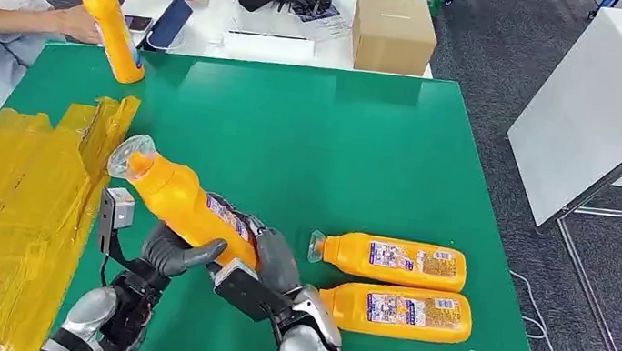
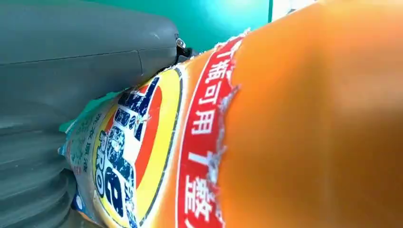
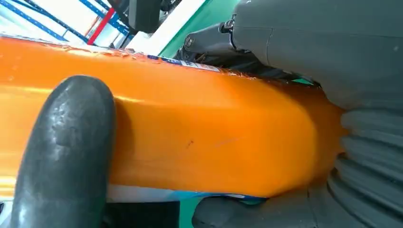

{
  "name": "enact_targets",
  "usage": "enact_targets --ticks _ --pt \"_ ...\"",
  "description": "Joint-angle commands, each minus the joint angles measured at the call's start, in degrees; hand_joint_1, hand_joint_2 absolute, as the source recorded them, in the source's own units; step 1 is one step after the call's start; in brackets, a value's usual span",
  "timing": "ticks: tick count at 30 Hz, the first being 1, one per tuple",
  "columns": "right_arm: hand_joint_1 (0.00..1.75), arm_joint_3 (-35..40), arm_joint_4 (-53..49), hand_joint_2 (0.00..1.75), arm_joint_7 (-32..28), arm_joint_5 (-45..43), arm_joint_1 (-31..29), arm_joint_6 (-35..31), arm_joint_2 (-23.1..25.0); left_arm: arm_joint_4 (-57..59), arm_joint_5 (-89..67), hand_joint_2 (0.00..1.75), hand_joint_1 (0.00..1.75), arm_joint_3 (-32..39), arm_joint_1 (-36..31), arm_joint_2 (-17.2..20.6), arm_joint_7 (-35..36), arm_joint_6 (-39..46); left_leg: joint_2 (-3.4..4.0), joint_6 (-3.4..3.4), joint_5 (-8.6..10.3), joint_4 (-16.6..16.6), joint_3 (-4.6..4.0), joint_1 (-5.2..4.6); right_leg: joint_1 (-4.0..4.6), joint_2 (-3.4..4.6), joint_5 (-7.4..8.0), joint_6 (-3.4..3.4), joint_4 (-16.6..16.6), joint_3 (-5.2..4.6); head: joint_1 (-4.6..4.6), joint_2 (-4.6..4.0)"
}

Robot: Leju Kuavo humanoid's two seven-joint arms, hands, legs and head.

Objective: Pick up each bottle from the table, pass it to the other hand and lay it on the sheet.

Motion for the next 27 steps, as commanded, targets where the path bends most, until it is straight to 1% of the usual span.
enact_targets --ticks 1,3,5,6,13,15,16,19,20,21,22,24,25,26,27 --pt "1.75 2.7 3.7 1.75 0.2 0.4 -0.7 -0.1 -1.6 1.2 -0.1 1.75 1.75 1.6 -3.3 -0.9 -0.4 1.2 -0.1 0.03 -0.03 0.0 0.15 0.04 0.06 -0.18 -0.05 -0.05 -0.1 0.24 -0.02 0.0" --pt "1.75 2.7 3.8 1.75 0.2 0.5 -0.7 -0.2 -1.7 1.0 -0.2 1.75 1.75 1.7 -3.3 -1.0 -0.6 1.4 -0.09 0.02 -0.01 0.0 0.07 0.04 0.05 -0.14 -0.03 -0.04 -0.1 0.15 -0.02 0.0" --pt "1.75 2.6 3.8 1.75 0.1 0.6 -0.7 -0.6 -1.6 0.4 -0.5 1.75 1.75 1.9 -3.3 -1.2 -1.1 2.5 -0.11 0.04 -0.07 0.0 0.21 0.08 0.1 -0.22 -0.08 -0.08 -0.1 0.34 0.0 0.0" --pt "1.75 2.6 3.8 1.75 0.1 0.6 -0.7 -0.6 -1.6 0.4 -0.5 1.75 1.75 1.9 -3.3 -1.2 -1.1 2.5 -0.1 0.02 -0.01 0.0 0.07 0.04 0.05 -0.15 -0.03 -0.04 -0.1 0.15 0.0 0.0" --pt "1.75 2.6 3.8 1.75 0.1 0.6 -0.7 -0.6 -1.6 0.4 -0.5 1.75 1.75 1.9 -3.3 -1.2 -1.1 2.5 -0.1 0.02 -0.01 0.0 0.08 0.02 0.04 -0.16 -0.04 -0.04 -0.1 0.15 0.0 0.0" --pt "1.75 2.6 3.8 1.75 0.1 0.6 -0.7 -0.6 -1.6 0.4 -0.5 1.75 1.75 1.9 -3.3 -1.2 -1.1 2.5 -0.11 0.03 -0.06 0.0 0.2 0.07 0.09 -0.21 -0.07 -0.07 -0.1 0.31 0.0 0.0" --pt "1.75 2.6 3.8 1.75 0.1 0.6 -0.7 -0.6 -1.6 0.4 -0.5 1.75 1.75 1.9 -3.3 -1.2 -1.1 2.5 -0.08 0.02 -0.01 0.0 0.06 0.03 0.04 -0.13 -0.02 -0.03 -0.1 0.12 -0.02 0.0" --pt "1.73 2.4 3.5 1.75 0.0 0.6 -0.5 -1.1 -1.6 0.0 -1.0 1.75 1.75 2.2 -3.2 -1.4 -1.6 3.5 -0.11 0.02 -0.03 0.0 0.12 0.04 0.06 -0.18 -0.04 -0.05 -0.1 0.2 0.0 0.0" --pt "1.52 2.1 2.9 1.75 -0.4 0.6 -0.3 -1.8 -1.7 -0.4 -2.0 1.75 1.75 2.4 -3.2 -1.4 -2.3 4.7 -0.11 0.03 -0.06 0.0 0.21 0.07 0.1 -0.21 -0.07 -0.07 -0.1 0.32 0.0 0.0" --pt "0.59 1.6 1.7 1.75 -0.8 0.5 0.2 -2.9 -1.9 -1.0 -3.4 1.75 1.75 2.6 -3.2 -1.2 -3.2 6.3 -0.09 0.02 -0.01 0.0 0.06 0.03 0.04 -0.14 -0.03 -0.03 -0.1 0.12 -0.02 0.0" --pt "0.0 1.2 0.3 1.75 -1.2 0.3 0.6 -3.5 -2.1 -1.7 -4.8 1.75 1.75 2.9 -3.1 -1.2 -4.0 8.0 -0.12 0.03 -0.03 0.0 0.11 0.05 0.07 -0.2 -0.05 -0.05 -0.1 0.21 0.0 0.0" --pt "0.0 0.2 -4.1 1.75 -1.7 0.0 2.0 -5.0 -3.0 -3.0 -7.2 1.75 1.75 3.7 -3.1 -0.5 -5.3 10.7 -0.09 0.02 -0.01 0.0 0.02 0.03 0.04 -0.14 -0.03 -0.03 0.0 0.09 -0.02 0.0" --pt "0.0 -0.2 -5.7 1.75 -1.8 -0.1 2.5 -5.3 -3.3 -3.3 -7.7 1.75 1.75 4.1 -3.0 -0.4 -5.6 11.2 -0.13 0.04 -0.09 0.0 0.19 0.08 0.11 -0.24 -0.1 -0.08 -0.1 0.32 -0.02 0.0" --pt "0.0 -0.7 -8.8 1.75 -1.9 -0.3 3.2 -5.7 -4.2 -3.9 -7.6 1.75 1.75 4.7 -3.0 0.0 -5.6 11.3 -0.12 0.02 -0.02 0.0 0.02 0.04 0.05 -0.17 -0.04 -0.04 0.0 0.1 0.0 0.0" --pt "0.0 -1.5 -11.9 1.75 -2.2 -0.9 3.9 -6.1 -5.2 -4.5 -9.3 1.75 1.75 5.9 -3.0 0.2 -6.7 13.3 -0.16 0.03 -0.07 0.0 0.09 0.06 0.08 -0.24 -0.1 -0.06 -0.1 0.21 0.0 0.0"
